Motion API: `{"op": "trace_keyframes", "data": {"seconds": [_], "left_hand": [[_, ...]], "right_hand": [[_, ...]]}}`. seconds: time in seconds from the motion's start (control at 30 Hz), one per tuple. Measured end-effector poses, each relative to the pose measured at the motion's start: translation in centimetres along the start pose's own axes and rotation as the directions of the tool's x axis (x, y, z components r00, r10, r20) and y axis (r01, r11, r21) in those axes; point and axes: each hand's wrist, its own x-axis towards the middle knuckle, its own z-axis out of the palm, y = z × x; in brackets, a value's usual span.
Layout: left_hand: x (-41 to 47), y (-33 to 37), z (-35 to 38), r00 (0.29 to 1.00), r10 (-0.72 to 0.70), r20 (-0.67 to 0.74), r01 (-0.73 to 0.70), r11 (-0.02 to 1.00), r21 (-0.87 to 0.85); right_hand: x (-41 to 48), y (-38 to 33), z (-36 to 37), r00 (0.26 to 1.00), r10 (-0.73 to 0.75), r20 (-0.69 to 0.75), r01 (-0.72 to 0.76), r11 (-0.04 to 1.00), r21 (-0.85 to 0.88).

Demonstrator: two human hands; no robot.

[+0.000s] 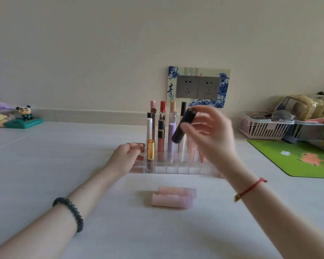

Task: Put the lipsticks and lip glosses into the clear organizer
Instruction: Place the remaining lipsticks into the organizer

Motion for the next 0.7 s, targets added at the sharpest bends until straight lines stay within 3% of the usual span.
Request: {"op": "trace_keyframes", "data": {"seconds": [0.2,0.7], "left_hand": [[0.1,0.1,0.0,1.0,0.008,0.017,-0.008,1.0,0.003],[0.0,0.4,0.2,1.0,0.006,0.0,-0.006,1.0,-0.03]], "right_hand": [[-0.7,2.5,3.8,0.999,-0.006,0.046,0.011,0.995,-0.095],[-1.6,4.5,5.1,0.994,0.031,0.107,-0.011,0.983,-0.182]]}}
